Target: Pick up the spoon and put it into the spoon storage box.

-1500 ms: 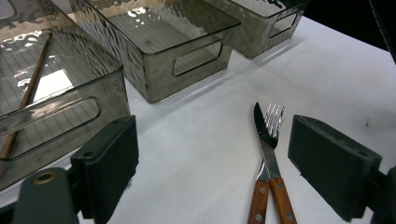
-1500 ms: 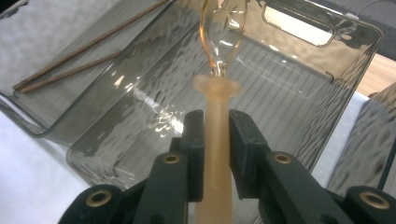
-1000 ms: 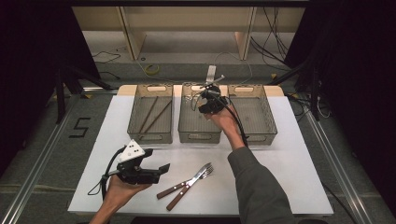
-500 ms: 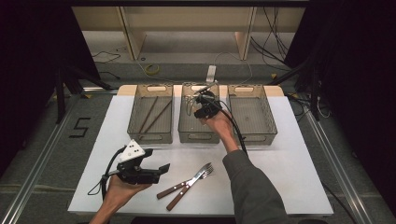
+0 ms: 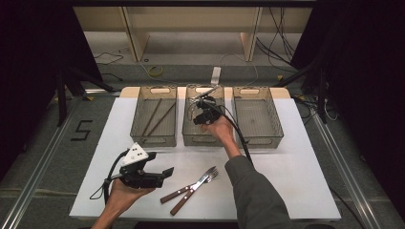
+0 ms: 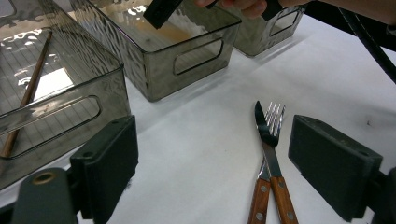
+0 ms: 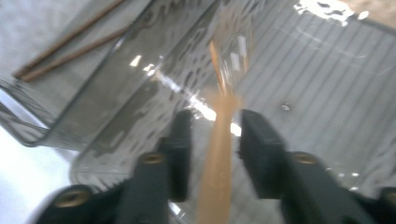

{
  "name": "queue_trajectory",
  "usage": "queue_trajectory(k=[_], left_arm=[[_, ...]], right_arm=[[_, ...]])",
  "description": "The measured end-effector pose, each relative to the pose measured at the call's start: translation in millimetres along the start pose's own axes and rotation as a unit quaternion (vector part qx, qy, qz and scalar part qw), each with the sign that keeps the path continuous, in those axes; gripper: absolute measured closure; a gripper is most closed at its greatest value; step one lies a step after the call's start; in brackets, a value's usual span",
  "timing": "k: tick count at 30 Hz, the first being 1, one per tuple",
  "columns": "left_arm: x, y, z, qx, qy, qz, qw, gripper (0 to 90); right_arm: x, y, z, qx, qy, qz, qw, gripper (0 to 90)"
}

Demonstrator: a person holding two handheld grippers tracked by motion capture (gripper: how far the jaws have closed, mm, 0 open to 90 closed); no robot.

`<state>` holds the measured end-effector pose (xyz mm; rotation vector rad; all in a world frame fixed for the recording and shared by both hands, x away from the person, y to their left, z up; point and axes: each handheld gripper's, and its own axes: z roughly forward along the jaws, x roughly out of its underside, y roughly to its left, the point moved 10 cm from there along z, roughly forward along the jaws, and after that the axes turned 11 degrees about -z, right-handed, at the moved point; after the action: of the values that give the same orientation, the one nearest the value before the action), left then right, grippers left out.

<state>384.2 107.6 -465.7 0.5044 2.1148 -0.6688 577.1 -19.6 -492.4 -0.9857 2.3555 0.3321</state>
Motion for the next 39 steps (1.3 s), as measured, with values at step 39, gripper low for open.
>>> queue_trajectory(k=[39], left_arm=[[11.4,0.9,11.7,-0.007,0.061,-0.025,0.9978,15.3]], right_arm=[[113.3,24.8,-121.4,-0.047,-0.138,-0.056,0.9877,33.0]])
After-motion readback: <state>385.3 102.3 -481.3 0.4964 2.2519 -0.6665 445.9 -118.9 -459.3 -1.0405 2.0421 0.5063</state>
